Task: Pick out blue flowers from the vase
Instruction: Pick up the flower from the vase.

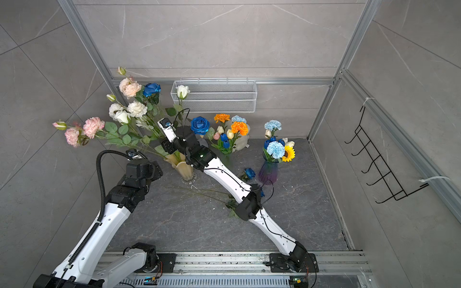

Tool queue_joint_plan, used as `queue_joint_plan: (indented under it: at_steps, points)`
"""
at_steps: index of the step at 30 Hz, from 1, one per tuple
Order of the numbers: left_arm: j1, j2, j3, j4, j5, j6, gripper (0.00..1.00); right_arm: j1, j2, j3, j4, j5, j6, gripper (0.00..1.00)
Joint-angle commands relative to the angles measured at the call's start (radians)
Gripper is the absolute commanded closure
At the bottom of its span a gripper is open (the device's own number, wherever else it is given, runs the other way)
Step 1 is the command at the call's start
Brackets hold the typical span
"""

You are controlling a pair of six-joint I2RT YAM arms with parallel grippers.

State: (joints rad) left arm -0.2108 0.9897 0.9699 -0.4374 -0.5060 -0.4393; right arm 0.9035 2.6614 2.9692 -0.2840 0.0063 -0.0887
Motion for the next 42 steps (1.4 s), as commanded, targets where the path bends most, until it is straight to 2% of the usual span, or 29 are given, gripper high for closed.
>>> queue_joint_plan:
  at_steps: [1, 7, 13, 17, 28, 39, 42]
  points:
    - [0.042, 0.010, 0.018, 0.072, 0.029, -0.015, 0.24, -0.006, 0.043, -0.001, 0.096, 0.027, 0.007, 0.38]
    - [0.068, 0.033, 0.033, 0.089, 0.081, -0.009, 0.24, -0.024, 0.071, -0.001, 0.131, 0.031, 0.026, 0.40]
    - [0.068, 0.048, 0.044, 0.114, 0.078, 0.015, 0.24, -0.044, 0.083, -0.006, 0.163, -0.011, 0.053, 0.43]
    - [0.068, 0.056, 0.051, 0.117, 0.071, 0.029, 0.24, -0.054, 0.089, -0.012, 0.192, -0.045, 0.067, 0.51]
    - [0.069, 0.066, 0.053, 0.133, 0.066, 0.050, 0.24, -0.064, 0.114, -0.018, 0.254, -0.120, 0.088, 0.54]
    - [0.068, 0.074, 0.063, 0.133, 0.069, 0.063, 0.25, -0.068, 0.139, -0.022, 0.292, -0.130, 0.093, 0.62]
    - [0.068, 0.070, 0.063, 0.133, 0.064, 0.070, 0.25, -0.069, 0.145, -0.022, 0.304, -0.125, 0.098, 0.70]
